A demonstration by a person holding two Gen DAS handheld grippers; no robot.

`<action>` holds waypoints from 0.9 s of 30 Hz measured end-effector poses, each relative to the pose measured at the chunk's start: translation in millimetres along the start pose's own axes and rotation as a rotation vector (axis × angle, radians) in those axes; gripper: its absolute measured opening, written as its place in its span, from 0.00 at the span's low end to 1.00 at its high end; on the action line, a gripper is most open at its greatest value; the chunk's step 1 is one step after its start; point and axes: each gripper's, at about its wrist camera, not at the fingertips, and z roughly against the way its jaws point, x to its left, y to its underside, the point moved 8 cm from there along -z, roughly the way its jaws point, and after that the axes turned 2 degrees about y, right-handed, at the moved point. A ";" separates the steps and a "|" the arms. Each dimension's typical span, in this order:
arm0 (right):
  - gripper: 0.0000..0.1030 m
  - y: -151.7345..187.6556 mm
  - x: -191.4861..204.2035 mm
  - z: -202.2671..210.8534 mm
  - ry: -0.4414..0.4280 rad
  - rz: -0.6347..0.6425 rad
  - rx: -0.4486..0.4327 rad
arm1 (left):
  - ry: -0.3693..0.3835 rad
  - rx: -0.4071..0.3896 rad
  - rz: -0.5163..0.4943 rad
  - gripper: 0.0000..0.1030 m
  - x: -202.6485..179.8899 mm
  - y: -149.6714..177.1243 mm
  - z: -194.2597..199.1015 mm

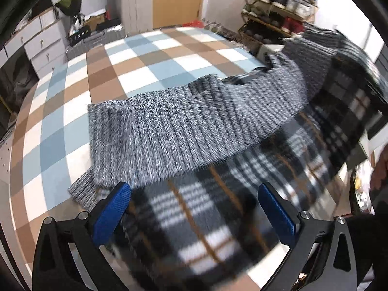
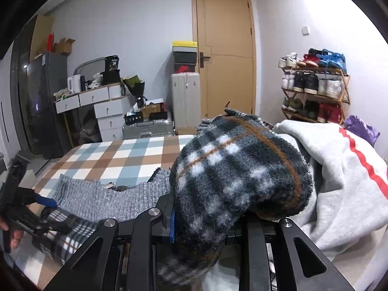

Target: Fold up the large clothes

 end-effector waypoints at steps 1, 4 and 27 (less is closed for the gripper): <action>0.24 -0.2 0.0 0.3 0.000 0.003 -0.001 | -0.006 -0.003 -0.028 0.99 1.2 2.4 -0.1; 0.24 -0.4 0.2 1.0 -0.002 0.008 -0.005 | -0.018 0.034 -0.054 0.99 12.1 13.5 -18.4; 0.22 -26.8 -15.3 -8.4 -0.089 0.014 0.028 | -0.080 0.036 -0.050 0.99 -28.4 -3.5 -44.7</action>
